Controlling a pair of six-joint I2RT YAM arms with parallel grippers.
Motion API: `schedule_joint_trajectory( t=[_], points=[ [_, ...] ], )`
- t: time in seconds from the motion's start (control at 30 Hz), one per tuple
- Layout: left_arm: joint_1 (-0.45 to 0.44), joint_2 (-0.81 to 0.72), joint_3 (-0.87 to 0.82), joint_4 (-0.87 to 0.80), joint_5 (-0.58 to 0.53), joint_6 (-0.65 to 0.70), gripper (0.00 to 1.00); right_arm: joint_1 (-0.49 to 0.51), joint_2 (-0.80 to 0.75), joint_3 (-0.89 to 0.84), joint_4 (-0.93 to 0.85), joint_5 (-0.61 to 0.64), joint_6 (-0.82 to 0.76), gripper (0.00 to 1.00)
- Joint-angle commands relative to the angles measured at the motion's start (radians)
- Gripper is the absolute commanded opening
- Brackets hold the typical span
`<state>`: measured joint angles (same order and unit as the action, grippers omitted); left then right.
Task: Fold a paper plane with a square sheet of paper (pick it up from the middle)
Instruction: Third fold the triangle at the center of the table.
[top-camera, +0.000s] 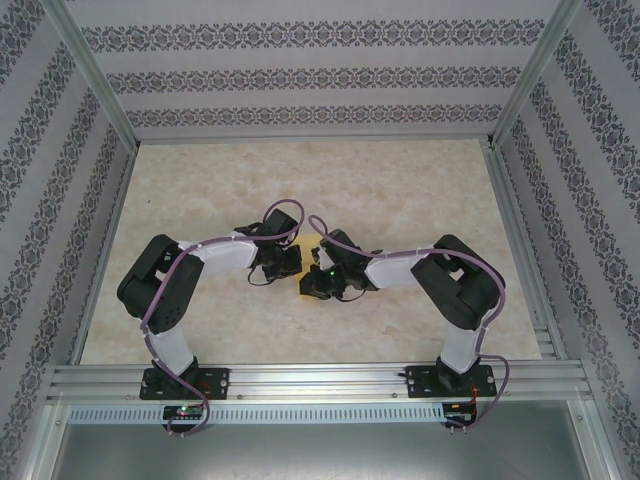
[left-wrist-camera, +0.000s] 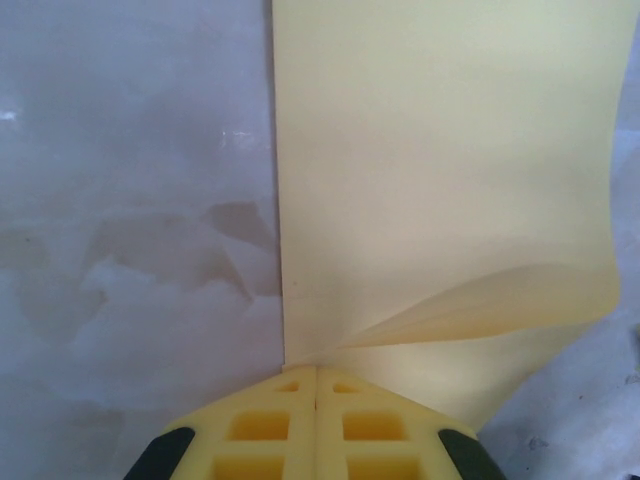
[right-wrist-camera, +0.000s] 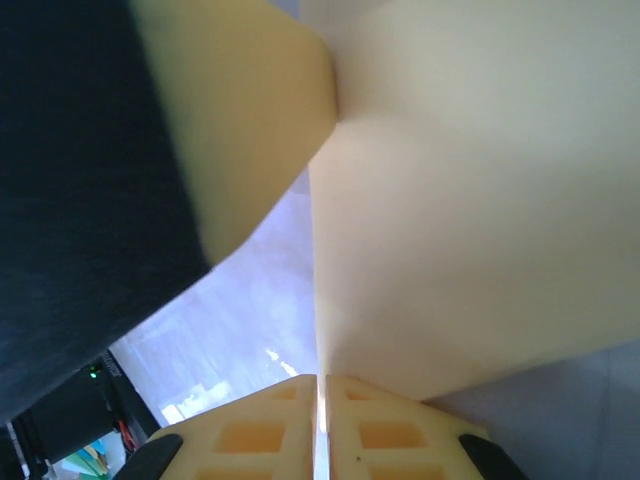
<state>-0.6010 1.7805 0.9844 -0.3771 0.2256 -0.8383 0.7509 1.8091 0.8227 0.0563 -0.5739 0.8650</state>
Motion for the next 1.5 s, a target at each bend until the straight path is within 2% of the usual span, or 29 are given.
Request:
schedule_joint_trajectory(
  t=[0.0, 0.17, 0.53, 0.8, 0.93, 1.17, 1.47],
  points=[
    [-0.013, 0.057, -0.031, -0.011, -0.062, 0.003, 0.0, -0.072, -0.1, -0.013, -0.006, 0.029, -0.023, 0.13],
    [-0.013, 0.06, -0.024, -0.013, -0.059, 0.007, 0.0, -0.128, -0.079, 0.029, -0.1, 0.057, -0.091, 0.11],
    [-0.013, 0.058, -0.007, -0.029, -0.057, 0.02, 0.0, -0.121, 0.019, 0.124, -0.157, 0.058, -0.129, 0.11],
    [-0.013, 0.058, 0.008, -0.043, -0.06, 0.03, 0.0, -0.129, 0.054, 0.126, -0.222, 0.123, -0.114, 0.11],
    [-0.013, 0.057, 0.014, -0.046, -0.058, 0.033, 0.0, -0.142, 0.053, 0.105, -0.232, 0.128, -0.094, 0.1],
    [-0.013, 0.058, 0.017, -0.043, -0.053, 0.04, 0.0, -0.121, -0.047, 0.144, -0.225, 0.113, -0.112, 0.11],
    [-0.013, 0.056, 0.018, -0.042, -0.05, 0.045, 0.0, -0.111, 0.041, 0.167, -0.227, 0.122, -0.105, 0.11]
  ],
)
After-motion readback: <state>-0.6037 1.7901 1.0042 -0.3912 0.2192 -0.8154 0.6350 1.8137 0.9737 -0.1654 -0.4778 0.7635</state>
